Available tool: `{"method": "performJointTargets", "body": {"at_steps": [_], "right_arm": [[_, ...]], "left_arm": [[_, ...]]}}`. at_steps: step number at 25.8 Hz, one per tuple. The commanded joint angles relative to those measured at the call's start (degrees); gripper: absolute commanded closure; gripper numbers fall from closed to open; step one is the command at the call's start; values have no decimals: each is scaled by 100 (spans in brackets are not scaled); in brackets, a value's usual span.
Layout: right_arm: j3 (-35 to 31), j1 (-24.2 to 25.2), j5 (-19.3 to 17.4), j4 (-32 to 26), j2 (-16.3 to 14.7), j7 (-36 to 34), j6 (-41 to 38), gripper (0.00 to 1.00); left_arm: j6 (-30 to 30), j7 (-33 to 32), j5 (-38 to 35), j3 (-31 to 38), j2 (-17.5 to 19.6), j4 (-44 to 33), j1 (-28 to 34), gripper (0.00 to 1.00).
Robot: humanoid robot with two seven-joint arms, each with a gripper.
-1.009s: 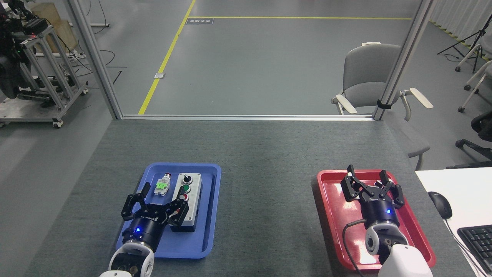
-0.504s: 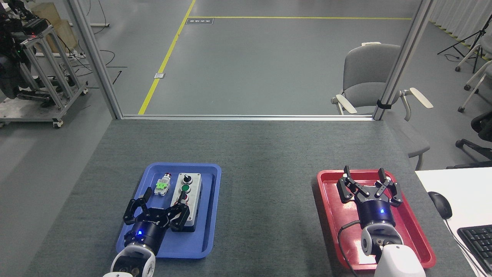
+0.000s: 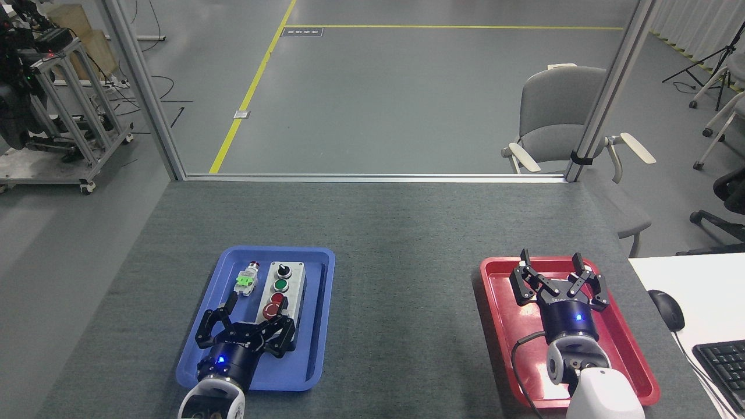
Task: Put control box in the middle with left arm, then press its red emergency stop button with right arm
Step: 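Lower the left gripper and grasp the grey control box's near end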
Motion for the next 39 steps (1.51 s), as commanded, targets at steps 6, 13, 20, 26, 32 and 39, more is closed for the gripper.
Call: {"method": "performJointTargets", "body": {"at_steps": [6, 13, 20, 26, 32, 39], "right_arm": [[-2, 7, 6, 4, 15, 31, 29, 1], [-10, -2, -38, 4, 7, 22, 21, 1], [-10, -19, -56, 4, 33, 22, 29, 1], [-10, -10, -65, 4, 33, 22, 21, 1], [-10, -10, -65, 4, 15, 22, 21, 1], [-10, -2, -65, 4, 7, 22, 21, 1]], "left_arm": [[533, -2, 50, -424, -70, 231, 98, 2], [963, 86, 23, -415, -70, 600, 45, 2], [946, 77, 23, -424, -87, 574, 37, 2], [920, 68, 41, -433, -96, 530, 37, 2], [911, 51, 76, -477, -114, 600, 37, 2], [911, 24, 76, -477, -175, 776, 28, 2]]}}
